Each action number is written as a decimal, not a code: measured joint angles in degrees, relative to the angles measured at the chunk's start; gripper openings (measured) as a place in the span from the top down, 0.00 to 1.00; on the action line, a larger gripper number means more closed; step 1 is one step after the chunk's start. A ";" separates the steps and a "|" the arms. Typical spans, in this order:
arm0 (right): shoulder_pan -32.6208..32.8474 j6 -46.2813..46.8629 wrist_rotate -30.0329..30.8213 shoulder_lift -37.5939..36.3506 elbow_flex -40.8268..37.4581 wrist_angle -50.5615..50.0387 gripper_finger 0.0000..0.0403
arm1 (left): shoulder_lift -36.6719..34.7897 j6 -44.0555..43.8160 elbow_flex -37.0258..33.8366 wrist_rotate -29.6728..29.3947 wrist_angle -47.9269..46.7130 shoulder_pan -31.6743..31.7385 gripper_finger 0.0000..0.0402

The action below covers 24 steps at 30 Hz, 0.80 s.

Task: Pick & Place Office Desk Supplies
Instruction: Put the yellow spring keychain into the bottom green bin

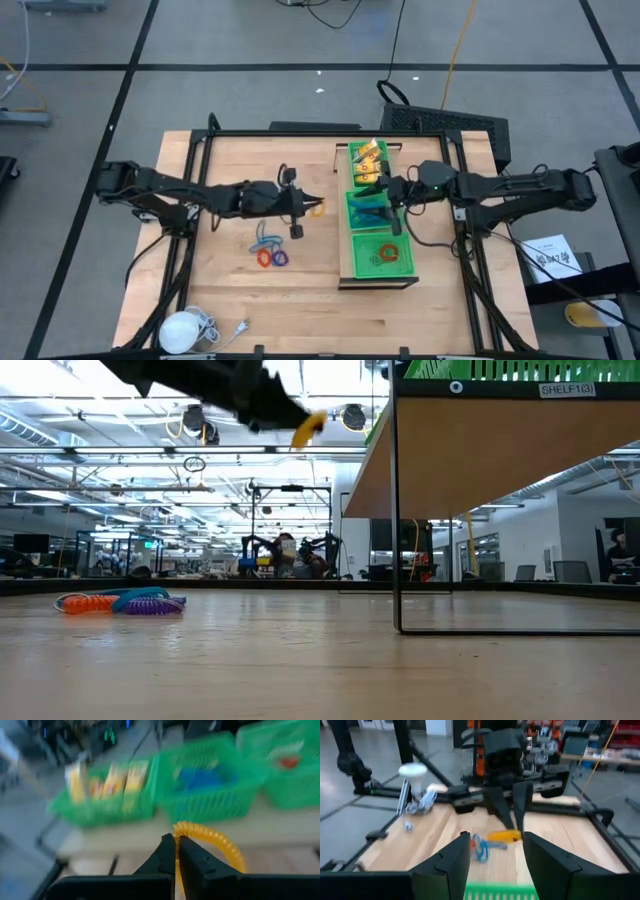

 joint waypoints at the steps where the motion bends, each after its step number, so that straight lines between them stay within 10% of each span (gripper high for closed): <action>1: 0.00 0.00 0.02 0.77 0.00 1.70 0.58 | -0.09 0.78 0.00 0.66 1.84 -0.34 0.98; 24: 0.02 8.60 -1.55 17.89 0.02 32.41 0.58 | 0.04 16.76 0.04 -0.58 22.37 -0.69 0.98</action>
